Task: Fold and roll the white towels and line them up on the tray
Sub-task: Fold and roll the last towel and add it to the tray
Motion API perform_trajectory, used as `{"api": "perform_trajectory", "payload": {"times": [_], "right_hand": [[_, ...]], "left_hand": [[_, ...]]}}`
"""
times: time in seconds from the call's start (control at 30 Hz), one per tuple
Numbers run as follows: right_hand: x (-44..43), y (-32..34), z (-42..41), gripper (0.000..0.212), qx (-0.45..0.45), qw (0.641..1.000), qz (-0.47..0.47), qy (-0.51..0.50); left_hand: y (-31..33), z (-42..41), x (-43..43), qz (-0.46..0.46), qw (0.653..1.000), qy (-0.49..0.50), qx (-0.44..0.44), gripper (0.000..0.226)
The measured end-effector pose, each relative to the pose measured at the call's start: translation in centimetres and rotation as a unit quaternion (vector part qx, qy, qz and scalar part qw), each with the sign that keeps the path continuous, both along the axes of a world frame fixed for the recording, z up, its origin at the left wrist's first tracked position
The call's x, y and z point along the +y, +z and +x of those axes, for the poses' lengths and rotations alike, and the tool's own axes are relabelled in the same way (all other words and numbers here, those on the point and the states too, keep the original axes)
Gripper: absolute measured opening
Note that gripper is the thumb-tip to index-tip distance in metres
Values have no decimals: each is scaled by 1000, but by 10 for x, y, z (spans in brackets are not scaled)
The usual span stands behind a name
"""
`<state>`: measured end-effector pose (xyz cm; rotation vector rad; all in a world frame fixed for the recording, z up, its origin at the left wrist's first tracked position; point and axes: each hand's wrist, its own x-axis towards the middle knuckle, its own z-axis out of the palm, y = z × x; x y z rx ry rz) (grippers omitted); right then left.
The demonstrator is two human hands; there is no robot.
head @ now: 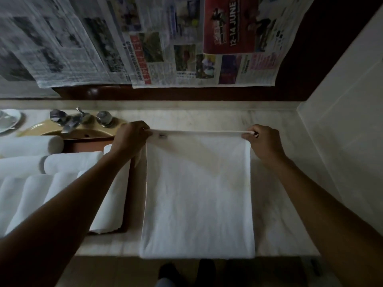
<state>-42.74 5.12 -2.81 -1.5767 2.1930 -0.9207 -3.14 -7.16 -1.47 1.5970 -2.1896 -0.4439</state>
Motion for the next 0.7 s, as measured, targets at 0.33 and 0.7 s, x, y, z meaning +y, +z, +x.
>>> {"api": "perform_trajectory", "payload": {"times": [0.33, 0.7], "right_hand": [[-121, -41, -20, 27, 43, 997, 12, -60], [-223, -103, -35, 29, 114, 987, 66, -96]], "left_hand": [[-36, -35, -121, 4, 998, 63, -6, 19], [-113, -66, -213, 30, 994, 109, -3, 15]]}}
